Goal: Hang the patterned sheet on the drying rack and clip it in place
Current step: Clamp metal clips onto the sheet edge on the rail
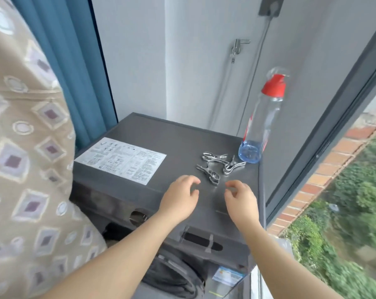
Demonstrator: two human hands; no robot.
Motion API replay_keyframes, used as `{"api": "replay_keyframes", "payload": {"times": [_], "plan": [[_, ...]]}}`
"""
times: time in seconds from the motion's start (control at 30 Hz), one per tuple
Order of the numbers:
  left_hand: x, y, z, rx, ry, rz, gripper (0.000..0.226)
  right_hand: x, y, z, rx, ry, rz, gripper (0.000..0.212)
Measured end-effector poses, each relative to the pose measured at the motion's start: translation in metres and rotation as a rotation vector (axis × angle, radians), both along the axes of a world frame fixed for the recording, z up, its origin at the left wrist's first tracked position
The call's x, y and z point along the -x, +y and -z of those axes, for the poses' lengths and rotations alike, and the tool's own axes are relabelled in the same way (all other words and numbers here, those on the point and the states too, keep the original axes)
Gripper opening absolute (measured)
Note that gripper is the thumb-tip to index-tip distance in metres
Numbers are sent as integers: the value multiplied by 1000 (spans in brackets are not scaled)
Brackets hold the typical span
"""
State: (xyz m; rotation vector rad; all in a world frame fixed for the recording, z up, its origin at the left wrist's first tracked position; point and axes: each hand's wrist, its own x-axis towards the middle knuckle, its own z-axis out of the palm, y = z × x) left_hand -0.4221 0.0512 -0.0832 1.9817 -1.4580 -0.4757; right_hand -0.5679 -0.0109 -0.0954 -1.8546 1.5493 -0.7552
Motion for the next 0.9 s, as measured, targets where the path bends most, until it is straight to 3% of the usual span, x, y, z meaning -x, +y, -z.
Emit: {"api": "replay_keyframes", "payload": {"times": [0.23, 0.3, 0.4, 0.57, 0.73, 0.9], "plan": [[20, -59, 13, -223, -337, 251, 60, 2, -64, 1, -74, 265, -203, 59], [22, -65, 16, -277, -382, 253, 63, -2, -76, -1, -104, 376, -283, 60], [17, -64, 20, -195, -402, 216, 56, -8, -82, -1, -102, 496, -348, 54], [-6, -43, 26, -27, -365, 135, 39, -15, -61, 0, 11, 380, -306, 39], [-36, -9, 26, 39, -300, 9, 22, -29, -28, 6, 103, 320, -407, 36], [-54, 18, 19, 48, -237, -123, 30, -46, -3, 5, 222, 263, -409, 44]]}}
